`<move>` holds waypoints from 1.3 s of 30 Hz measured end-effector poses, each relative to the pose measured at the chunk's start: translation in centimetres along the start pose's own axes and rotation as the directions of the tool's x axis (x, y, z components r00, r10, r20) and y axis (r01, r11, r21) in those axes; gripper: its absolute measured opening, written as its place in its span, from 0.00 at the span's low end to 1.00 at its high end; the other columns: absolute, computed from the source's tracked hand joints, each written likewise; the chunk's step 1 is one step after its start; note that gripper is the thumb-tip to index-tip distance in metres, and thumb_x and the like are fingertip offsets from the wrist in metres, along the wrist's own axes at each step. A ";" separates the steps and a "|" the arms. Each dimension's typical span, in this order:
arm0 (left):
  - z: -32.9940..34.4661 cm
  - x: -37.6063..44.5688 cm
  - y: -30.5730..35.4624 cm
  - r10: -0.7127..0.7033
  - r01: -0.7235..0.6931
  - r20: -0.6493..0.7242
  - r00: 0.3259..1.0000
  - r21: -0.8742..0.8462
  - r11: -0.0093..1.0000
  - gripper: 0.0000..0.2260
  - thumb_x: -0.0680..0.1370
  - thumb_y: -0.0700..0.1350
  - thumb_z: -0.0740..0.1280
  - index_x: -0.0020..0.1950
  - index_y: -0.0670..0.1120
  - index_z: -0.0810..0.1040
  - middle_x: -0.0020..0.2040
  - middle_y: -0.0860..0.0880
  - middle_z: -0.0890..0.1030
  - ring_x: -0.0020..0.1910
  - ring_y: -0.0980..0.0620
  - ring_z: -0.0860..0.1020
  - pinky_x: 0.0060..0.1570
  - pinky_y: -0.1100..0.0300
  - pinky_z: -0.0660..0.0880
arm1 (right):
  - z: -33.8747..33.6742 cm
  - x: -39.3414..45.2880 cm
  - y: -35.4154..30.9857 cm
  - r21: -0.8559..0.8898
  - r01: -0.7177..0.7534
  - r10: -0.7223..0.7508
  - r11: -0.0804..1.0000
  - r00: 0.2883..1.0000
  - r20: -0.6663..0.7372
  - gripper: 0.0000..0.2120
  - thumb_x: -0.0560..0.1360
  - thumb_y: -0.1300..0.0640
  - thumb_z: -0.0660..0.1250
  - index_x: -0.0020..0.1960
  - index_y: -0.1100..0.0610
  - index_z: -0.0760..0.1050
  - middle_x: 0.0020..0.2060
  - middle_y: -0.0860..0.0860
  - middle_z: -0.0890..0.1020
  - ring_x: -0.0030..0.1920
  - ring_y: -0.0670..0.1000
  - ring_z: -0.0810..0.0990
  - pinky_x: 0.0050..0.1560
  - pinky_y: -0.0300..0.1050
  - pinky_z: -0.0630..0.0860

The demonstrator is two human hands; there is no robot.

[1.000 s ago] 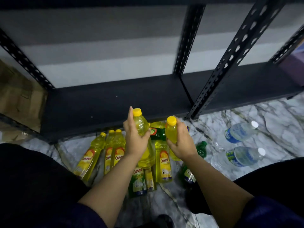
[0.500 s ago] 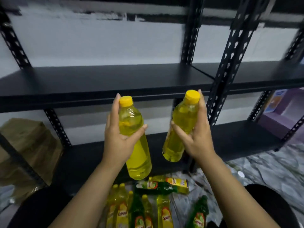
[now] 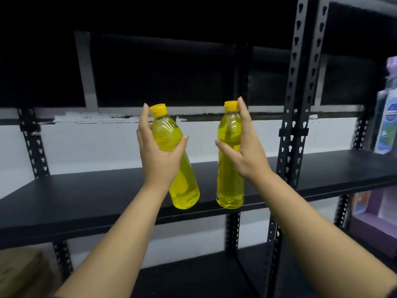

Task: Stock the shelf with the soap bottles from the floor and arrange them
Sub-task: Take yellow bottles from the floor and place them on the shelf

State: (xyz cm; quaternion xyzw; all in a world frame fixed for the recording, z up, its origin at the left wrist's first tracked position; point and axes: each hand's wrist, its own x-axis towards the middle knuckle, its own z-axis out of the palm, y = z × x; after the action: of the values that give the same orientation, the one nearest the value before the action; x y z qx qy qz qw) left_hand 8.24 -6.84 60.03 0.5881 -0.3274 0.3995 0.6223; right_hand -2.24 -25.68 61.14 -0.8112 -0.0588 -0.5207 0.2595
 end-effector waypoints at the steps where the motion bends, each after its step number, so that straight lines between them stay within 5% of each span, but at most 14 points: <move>1: 0.8 0.2 -0.7 -0.015 0.015 0.006 1.000 0.020 1.000 0.45 0.73 0.48 0.79 0.83 0.53 0.55 0.71 0.53 0.68 0.69 0.58 0.69 0.65 0.67 0.71 | 0.7 0.1 0.8 -0.030 -0.013 0.014 0.999 1.000 0.028 0.48 0.79 0.48 0.73 0.84 0.38 0.42 0.79 0.43 0.63 0.74 0.52 0.72 0.63 0.63 0.78; 4: 2.7 0.0 -2.6 -0.022 0.018 0.053 0.998 0.084 0.996 0.44 0.74 0.47 0.79 0.83 0.53 0.56 0.68 0.50 0.68 0.65 0.63 0.68 0.55 0.82 0.64 | 2.6 0.0 3.1 -0.017 -0.035 0.036 0.999 0.999 0.038 0.47 0.79 0.49 0.72 0.84 0.36 0.42 0.76 0.38 0.64 0.73 0.50 0.72 0.61 0.62 0.80; 8: 5.1 0.4 -5.6 -0.022 0.019 0.017 1.000 0.171 0.985 0.46 0.73 0.50 0.79 0.83 0.52 0.52 0.66 0.49 0.68 0.64 0.54 0.71 0.54 0.61 0.73 | 4.5 0.9 6.1 0.063 -0.105 0.108 0.992 0.993 -0.038 0.47 0.79 0.51 0.72 0.84 0.36 0.43 0.69 0.40 0.68 0.62 0.48 0.78 0.58 0.59 0.81; 12: 7.3 0.4 -8.0 -0.073 0.070 0.006 0.997 0.252 0.965 0.45 0.74 0.51 0.77 0.82 0.49 0.53 0.66 0.47 0.68 0.64 0.46 0.73 0.58 0.47 0.79 | 6.4 1.7 7.7 0.104 -0.118 0.122 0.988 0.992 -0.031 0.44 0.80 0.53 0.71 0.84 0.36 0.46 0.76 0.44 0.68 0.65 0.44 0.77 0.64 0.53 0.79; 15: 8.4 0.6 -9.4 -0.122 0.113 0.018 0.992 0.262 0.958 0.42 0.75 0.52 0.76 0.82 0.48 0.56 0.70 0.45 0.66 0.68 0.45 0.71 0.63 0.45 0.76 | 7.3 1.6 9.0 0.118 -0.148 0.150 0.982 0.989 -0.005 0.39 0.83 0.50 0.66 0.84 0.37 0.46 0.76 0.45 0.69 0.67 0.44 0.77 0.67 0.54 0.77; 19: 7.6 -2.5 -11.3 -0.301 0.281 0.249 0.921 0.113 0.953 0.41 0.80 0.51 0.71 0.83 0.56 0.47 0.81 0.49 0.57 0.79 0.50 0.61 0.69 0.56 0.63 | 7.4 0.3 10.1 0.060 -0.243 0.242 0.968 0.970 0.019 0.41 0.83 0.45 0.66 0.83 0.36 0.40 0.64 0.39 0.78 0.60 0.46 0.81 0.61 0.59 0.80; 23: 6.1 -4.8 -12.8 -0.359 0.362 0.398 0.844 0.072 0.929 0.38 0.85 0.46 0.62 0.78 0.70 0.38 0.82 0.53 0.54 0.81 0.52 0.56 0.72 0.55 0.59 | 8.4 -2.5 10.5 -0.056 -0.272 0.272 0.961 0.962 -0.009 0.49 0.79 0.39 0.71 0.83 0.35 0.36 0.76 0.45 0.69 0.69 0.45 0.73 0.63 0.52 0.77; 25: 6.2 -4.6 -12.6 -0.337 0.314 0.416 0.844 0.126 0.941 0.39 0.83 0.52 0.65 0.78 0.71 0.37 0.82 0.55 0.55 0.80 0.56 0.57 0.76 0.50 0.62 | 8.5 -3.3 11.3 0.029 -0.275 0.274 0.961 0.961 0.017 0.45 0.80 0.39 0.69 0.83 0.34 0.39 0.79 0.45 0.66 0.70 0.41 0.69 0.69 0.50 0.73; 27: 6.2 -4.6 -12.2 -0.324 0.219 0.348 0.880 0.308 0.926 0.46 0.76 0.66 0.69 0.81 0.64 0.38 0.77 0.50 0.63 0.74 0.51 0.67 0.71 0.44 0.71 | 8.1 -3.5 12.1 0.168 -0.332 0.320 0.928 0.943 0.092 0.42 0.80 0.36 0.65 0.82 0.31 0.40 0.80 0.44 0.66 0.75 0.46 0.71 0.75 0.58 0.71; 30: 6.2 -4.7 -11.7 -0.262 0.125 0.250 0.932 0.455 0.882 0.54 0.67 0.76 0.67 0.82 0.56 0.42 0.71 0.46 0.66 0.69 0.45 0.70 0.66 0.42 0.74 | 8.1 -3.3 11.7 0.105 -0.331 0.332 0.938 0.943 0.008 0.39 0.81 0.40 0.60 0.83 0.34 0.39 0.82 0.46 0.60 0.79 0.51 0.66 0.75 0.64 0.69; 33: 6.5 -4.6 -11.6 -0.128 -0.004 0.292 0.948 0.415 0.910 0.49 0.72 0.70 0.68 0.83 0.56 0.44 0.80 0.45 0.55 0.75 0.42 0.64 0.68 0.41 0.70 | 8.4 -2.7 10.4 -0.120 -0.259 0.233 0.958 0.953 -0.191 0.41 0.82 0.53 0.63 0.85 0.42 0.40 0.84 0.49 0.50 0.83 0.58 0.57 0.74 0.67 0.69; 36: 7.0 -4.0 -12.0 -0.051 -0.062 0.341 0.939 0.312 0.948 0.45 0.77 0.58 0.71 0.83 0.62 0.43 0.83 0.50 0.43 0.77 0.42 0.64 0.67 0.39 0.74 | 9.0 -1.6 10.2 -0.327 -0.222 0.178 0.919 0.971 -0.160 0.51 0.78 0.44 0.71 0.85 0.49 0.37 0.84 0.54 0.42 0.83 0.62 0.53 0.76 0.65 0.66; 39: 7.9 -3.3 -12.7 -0.019 -0.104 0.381 0.924 0.300 0.948 0.44 0.78 0.55 0.70 0.82 0.65 0.40 0.83 0.50 0.45 0.75 0.41 0.68 0.61 0.42 0.78 | 9.9 -1.0 11.2 -0.382 -0.225 0.185 0.896 0.973 -0.137 0.54 0.77 0.45 0.72 0.85 0.51 0.34 0.84 0.55 0.39 0.80 0.66 0.61 0.68 0.65 0.75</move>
State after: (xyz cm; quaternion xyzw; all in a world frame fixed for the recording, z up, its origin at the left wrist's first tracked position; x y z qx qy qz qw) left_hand 18.43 -14.90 51.85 0.7383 -0.3865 0.3388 0.4367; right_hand 9.44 -30.37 53.01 -0.8221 0.1460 -0.5304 0.1464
